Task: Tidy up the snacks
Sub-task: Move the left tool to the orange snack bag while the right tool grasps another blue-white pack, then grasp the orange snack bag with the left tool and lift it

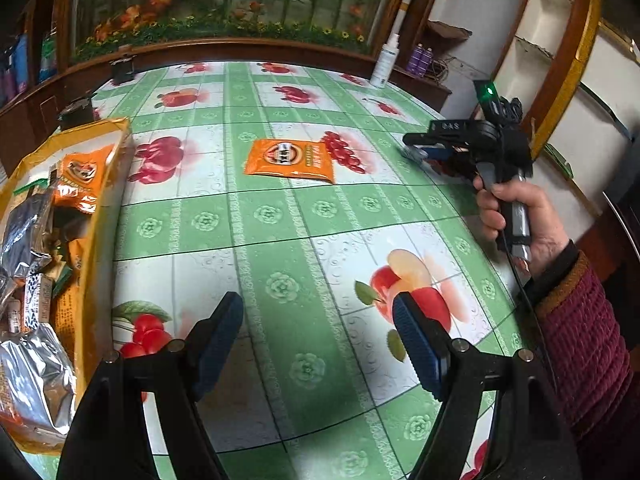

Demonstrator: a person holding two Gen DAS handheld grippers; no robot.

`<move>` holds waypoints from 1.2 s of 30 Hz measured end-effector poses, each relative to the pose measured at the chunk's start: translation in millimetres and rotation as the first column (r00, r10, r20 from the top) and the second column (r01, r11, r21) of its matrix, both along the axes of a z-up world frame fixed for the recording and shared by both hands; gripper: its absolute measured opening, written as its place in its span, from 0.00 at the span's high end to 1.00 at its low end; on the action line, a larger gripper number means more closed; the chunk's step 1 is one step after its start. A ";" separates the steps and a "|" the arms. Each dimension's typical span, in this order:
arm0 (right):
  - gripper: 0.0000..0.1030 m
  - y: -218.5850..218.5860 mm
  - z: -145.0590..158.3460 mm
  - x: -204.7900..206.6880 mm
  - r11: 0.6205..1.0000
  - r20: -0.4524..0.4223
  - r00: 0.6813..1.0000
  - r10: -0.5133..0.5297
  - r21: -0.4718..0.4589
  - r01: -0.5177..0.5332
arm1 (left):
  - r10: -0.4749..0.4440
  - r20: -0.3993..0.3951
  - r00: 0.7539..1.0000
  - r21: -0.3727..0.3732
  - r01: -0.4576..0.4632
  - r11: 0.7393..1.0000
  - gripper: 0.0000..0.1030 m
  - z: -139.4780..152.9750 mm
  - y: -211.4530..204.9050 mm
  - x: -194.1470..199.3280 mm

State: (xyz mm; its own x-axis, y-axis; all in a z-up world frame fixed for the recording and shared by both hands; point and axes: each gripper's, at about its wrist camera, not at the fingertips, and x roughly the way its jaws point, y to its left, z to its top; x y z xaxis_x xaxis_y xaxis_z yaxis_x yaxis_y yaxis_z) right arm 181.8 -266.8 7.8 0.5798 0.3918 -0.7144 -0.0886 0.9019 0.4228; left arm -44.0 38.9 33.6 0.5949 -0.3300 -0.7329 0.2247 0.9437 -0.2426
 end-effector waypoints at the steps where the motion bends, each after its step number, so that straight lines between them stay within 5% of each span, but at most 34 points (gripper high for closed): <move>1: 0.58 6.8 0.7 -0.9 1.000 -0.001 1.000 0.017 -0.019 -0.017 | 0.011 -0.005 1.000 -0.009 -0.011 1.000 0.26 0.1 3.6 2.1; 7: 0.58 42.5 4.2 -10.7 0.973 0.001 0.994 0.110 -0.205 -0.107 | 0.043 -0.019 0.999 -0.037 -0.044 0.998 0.26 4.4 15.6 13.9; 13: 0.58 49.9 1.8 -21.6 0.955 -0.004 0.984 0.178 -0.240 -0.174 | 0.032 -0.030 0.999 -0.041 -0.033 0.999 0.26 12.9 11.0 24.5; 16: 0.81 57.2 2.5 -24.0 0.945 -0.012 0.985 0.175 -0.278 -0.171 | 0.031 -0.046 0.998 -0.047 -0.033 0.998 0.26 16.2 5.8 35.5; 21: 0.81 53.7 9.0 -25.7 0.963 0.015 0.991 0.132 -0.240 -0.125 | 0.072 -0.092 0.993 -0.047 -0.076 0.996 0.17 17.5 -2.4 77.7; 27: 0.81 41.6 12.9 -23.8 0.981 0.030 0.995 0.092 -0.177 -0.086 | 0.155 -0.196 0.968 0.002 -0.158 0.987 0.17 -2.2 -13.7 151.1; 32: 0.81 43.5 16.0 -24.4 0.984 0.036 0.995 0.094 -0.156 -0.088 | 0.191 -0.208 0.959 -0.024 -0.200 0.980 0.17 -10.6 -23.1 196.1; 36: 0.81 39.1 14.8 -22.8 0.987 0.033 0.996 0.087 -0.139 -0.081 | 0.189 -0.167 0.968 0.108 -0.172 0.979 0.17 -17.7 -45.5 222.2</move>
